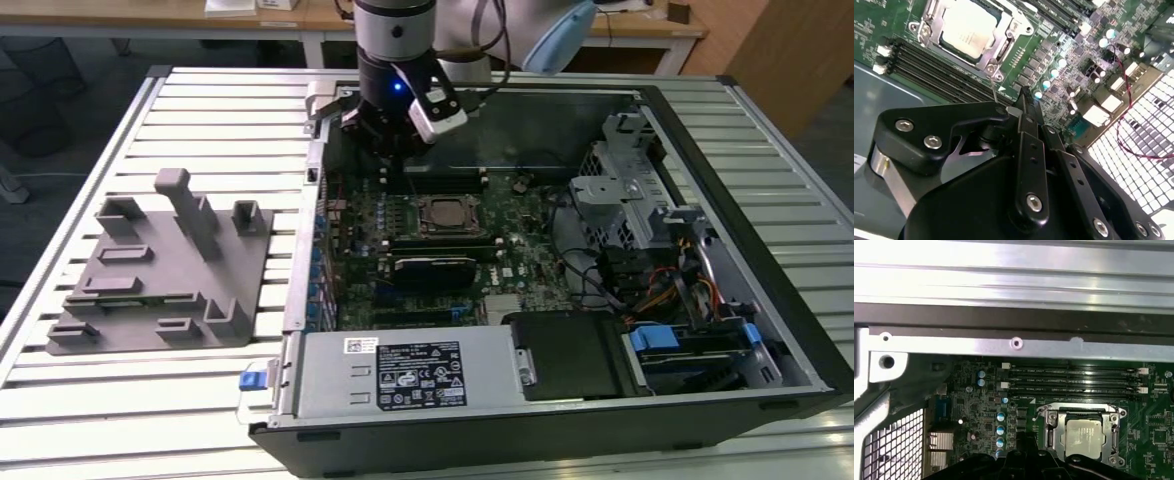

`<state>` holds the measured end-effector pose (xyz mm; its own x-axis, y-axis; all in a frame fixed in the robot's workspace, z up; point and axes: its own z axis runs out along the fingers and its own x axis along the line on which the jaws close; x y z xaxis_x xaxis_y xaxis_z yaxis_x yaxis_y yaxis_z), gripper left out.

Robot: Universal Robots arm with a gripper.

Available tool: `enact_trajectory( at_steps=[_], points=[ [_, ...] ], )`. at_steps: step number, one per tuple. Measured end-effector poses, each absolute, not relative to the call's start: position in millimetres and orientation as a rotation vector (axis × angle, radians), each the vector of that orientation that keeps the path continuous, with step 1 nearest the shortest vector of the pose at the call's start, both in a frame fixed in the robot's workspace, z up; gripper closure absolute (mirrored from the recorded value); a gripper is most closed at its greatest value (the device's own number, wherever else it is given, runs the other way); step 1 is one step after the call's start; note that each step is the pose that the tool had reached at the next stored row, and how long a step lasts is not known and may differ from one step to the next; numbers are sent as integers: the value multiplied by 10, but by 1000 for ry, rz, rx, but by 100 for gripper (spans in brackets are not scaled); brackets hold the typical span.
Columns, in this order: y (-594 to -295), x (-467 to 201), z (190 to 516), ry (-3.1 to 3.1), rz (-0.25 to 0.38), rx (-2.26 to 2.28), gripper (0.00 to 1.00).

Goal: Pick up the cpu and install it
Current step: 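Install the first cpu locking lever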

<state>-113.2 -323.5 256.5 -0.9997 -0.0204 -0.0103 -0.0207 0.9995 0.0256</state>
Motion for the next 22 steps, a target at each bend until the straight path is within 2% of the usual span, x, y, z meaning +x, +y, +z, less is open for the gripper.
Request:
enact_trajectory(
  at_steps=[11, 22],
  points=[
    [-3104, -1153, 2550, 3131, 40, -32, 89],
    [-3102, -1057, 2544, 3131, 40, -32, 89]
  ],
)
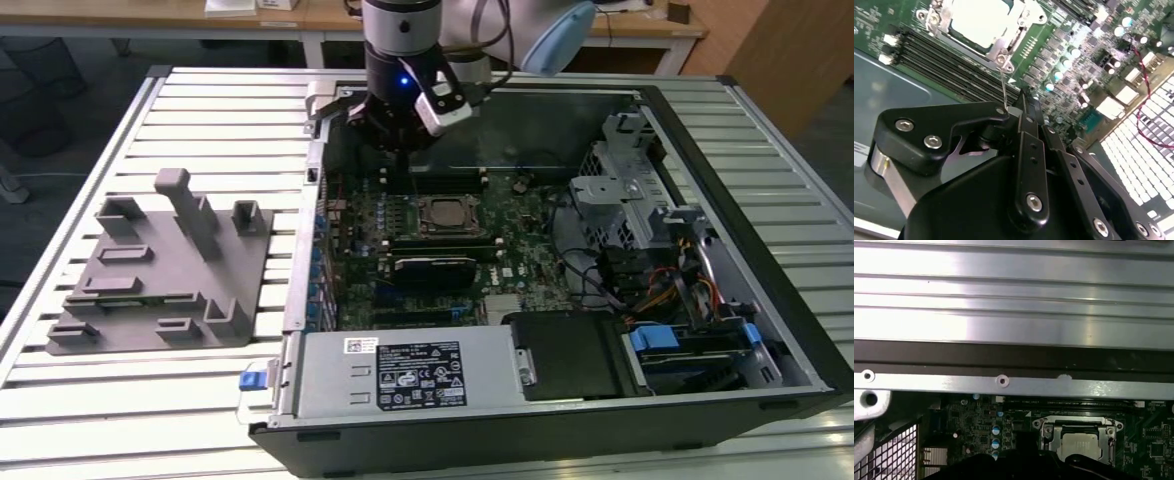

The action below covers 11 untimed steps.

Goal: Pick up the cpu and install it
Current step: 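Install the first cpu locking lever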

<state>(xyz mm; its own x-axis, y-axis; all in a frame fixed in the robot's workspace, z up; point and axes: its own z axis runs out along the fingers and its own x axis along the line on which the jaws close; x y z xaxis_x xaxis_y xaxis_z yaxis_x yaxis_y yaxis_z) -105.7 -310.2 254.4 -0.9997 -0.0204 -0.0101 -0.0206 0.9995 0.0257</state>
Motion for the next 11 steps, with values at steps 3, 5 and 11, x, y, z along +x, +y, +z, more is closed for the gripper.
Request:
enact_trajectory(
  at_steps=[3, 5, 11],
  points=[
    [-3102, -995, 2544, 3131, 40, -32, 89],
    [-3102, -953, 2543, 3131, 40, -32, 89],
    [-3102, -873, 2544, 3131, 40, -32, 89]
  ],
)
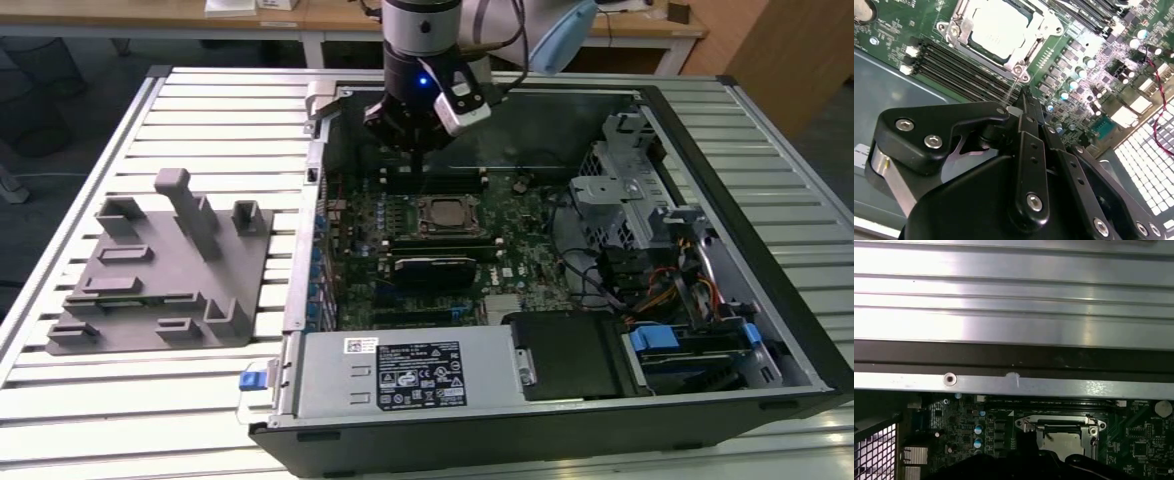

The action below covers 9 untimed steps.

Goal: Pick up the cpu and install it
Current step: 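Install the first cpu locking lever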

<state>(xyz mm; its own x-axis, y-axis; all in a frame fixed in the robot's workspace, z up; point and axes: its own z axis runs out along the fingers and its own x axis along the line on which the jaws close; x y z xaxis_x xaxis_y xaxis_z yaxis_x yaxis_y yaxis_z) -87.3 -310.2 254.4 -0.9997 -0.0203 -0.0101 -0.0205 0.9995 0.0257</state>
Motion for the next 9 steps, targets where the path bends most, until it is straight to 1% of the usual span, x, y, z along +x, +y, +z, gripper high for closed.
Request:
enact_trajectory(
  at_steps=[9],
  points=[
    [-3103, -803, 2543, 3131, 43, -32, 89]
  ],
)
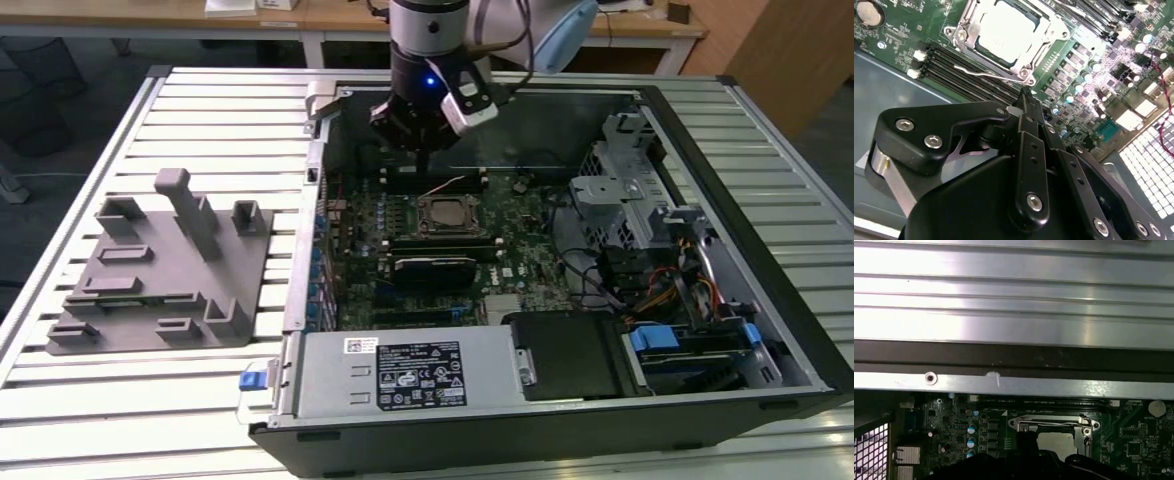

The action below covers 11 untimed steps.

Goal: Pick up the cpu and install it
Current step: 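Install the first cpu locking lever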

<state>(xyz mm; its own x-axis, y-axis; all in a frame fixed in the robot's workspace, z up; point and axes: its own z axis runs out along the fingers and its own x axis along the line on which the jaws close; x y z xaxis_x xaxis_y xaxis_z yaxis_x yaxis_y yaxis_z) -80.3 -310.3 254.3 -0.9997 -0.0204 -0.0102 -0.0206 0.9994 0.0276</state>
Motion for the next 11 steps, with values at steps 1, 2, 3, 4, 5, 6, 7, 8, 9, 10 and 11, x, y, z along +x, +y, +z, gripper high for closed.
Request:
enact_trajectory(
  at_steps=[1, 2, 3, 4, 5, 6, 7, 8, 9, 10, 11],
  points=[
    [-3103, -795, 2541, 3131, 59, -32, 89],
    [-3105, -787, 2540, 3130, 86, -32, 89],
    [-3107, -779, 2538, 3129, 114, -31, 89],
    [-3110, -768, 2535, 3128, 135, -32, 89],
    [-3112, -755, 2530, 3128, 143, -32, 89],
    [-3112, -743, 2526, 3128, 144, -32, 89],
    [-3112, -733, 2523, 3128, 144, -32, 89],
    [-3113, -724, 2519, 3128, 143, -31, 89],
    [-3113, -716, 2512, 3128, 143, -30, 89],
    [-3113, -709, 2502, 3128, 143, -29, 89],
    [-3113, -702, 2491, 3128, 143, -24, 89]
  ],
)
